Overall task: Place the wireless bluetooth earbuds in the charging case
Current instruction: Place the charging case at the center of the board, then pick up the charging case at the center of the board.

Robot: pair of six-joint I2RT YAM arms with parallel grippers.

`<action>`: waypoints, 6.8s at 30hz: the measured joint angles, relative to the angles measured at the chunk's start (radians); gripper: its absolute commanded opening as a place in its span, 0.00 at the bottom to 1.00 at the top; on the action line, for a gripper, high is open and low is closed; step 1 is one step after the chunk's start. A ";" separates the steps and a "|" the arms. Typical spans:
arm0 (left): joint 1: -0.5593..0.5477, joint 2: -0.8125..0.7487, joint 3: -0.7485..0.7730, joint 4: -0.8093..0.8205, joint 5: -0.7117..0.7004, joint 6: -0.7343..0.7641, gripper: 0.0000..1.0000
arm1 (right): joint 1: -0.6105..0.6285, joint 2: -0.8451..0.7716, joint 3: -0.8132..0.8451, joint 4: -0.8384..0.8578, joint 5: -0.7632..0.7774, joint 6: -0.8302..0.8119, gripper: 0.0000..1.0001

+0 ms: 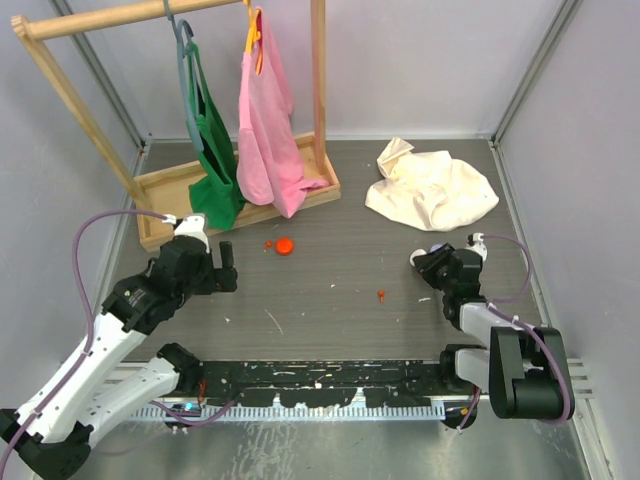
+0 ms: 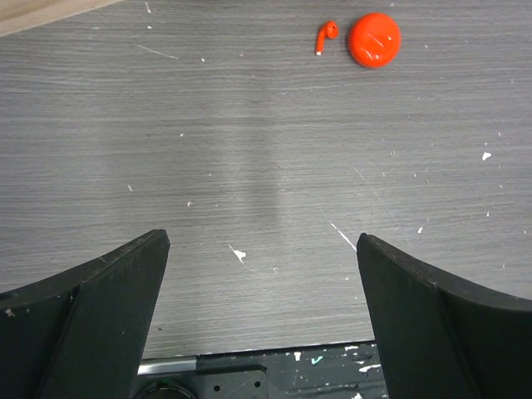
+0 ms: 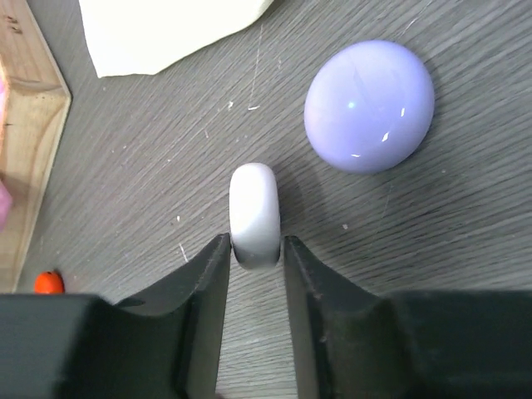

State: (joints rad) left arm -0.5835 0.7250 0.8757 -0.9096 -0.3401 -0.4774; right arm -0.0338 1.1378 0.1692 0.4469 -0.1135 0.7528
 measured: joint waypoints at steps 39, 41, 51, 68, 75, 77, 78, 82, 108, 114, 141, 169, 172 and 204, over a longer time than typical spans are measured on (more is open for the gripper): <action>-0.093 0.467 -0.028 0.382 0.174 0.021 0.98 | 0.092 -0.322 -0.023 -0.101 -0.269 -0.185 1.00; -0.108 0.519 -0.013 0.413 0.163 0.047 0.97 | 0.100 -0.320 -0.031 -0.077 -0.282 -0.194 1.00; -0.117 0.748 0.068 0.585 0.157 0.214 0.81 | 0.151 -0.277 -0.078 0.061 -0.320 -0.203 1.00; -0.090 1.019 0.171 0.698 0.072 0.337 0.73 | 0.173 -0.254 -0.082 0.101 -0.322 -0.220 1.00; -0.074 1.072 0.226 0.714 0.071 0.338 0.60 | 0.177 -0.254 -0.082 0.106 -0.321 -0.225 1.00; -0.074 1.085 0.238 0.712 0.073 0.337 0.57 | 0.179 -0.253 -0.082 0.106 -0.321 -0.225 1.00; -0.074 1.089 0.240 0.711 0.075 0.336 0.56 | 0.179 -0.253 -0.082 0.106 -0.321 -0.225 1.00; -0.074 1.089 0.240 0.702 0.089 0.332 0.55 | 0.179 -0.247 -0.082 0.106 -0.321 -0.225 1.00; -0.245 0.825 0.014 0.654 0.269 0.388 0.58 | 0.231 -0.226 -0.082 0.105 -0.328 -0.240 1.00; -0.263 0.761 -0.038 0.649 0.225 0.335 0.71 | 0.280 -0.185 -0.074 0.105 -0.332 -0.261 1.00; -0.168 0.909 0.032 0.720 0.377 0.190 0.84 | 0.385 -0.111 -0.024 0.105 -0.322 -0.336 0.99; -0.223 0.727 -0.067 0.747 0.407 0.256 0.93 | 0.392 -0.110 -0.024 0.105 -0.321 -0.338 0.98; -0.224 0.766 -0.047 0.745 0.394 0.308 0.92 | 0.392 -0.110 -0.024 0.105 -0.321 -0.340 0.98; -0.227 0.988 0.094 0.658 0.477 0.677 0.55 | 0.397 -0.110 -0.024 0.105 -0.323 -0.340 0.96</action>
State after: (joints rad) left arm -0.8108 1.7126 0.9695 -0.2520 0.1368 0.1993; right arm 0.3637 1.0275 0.1455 0.5522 -0.4362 0.4126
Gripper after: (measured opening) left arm 0.611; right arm 0.959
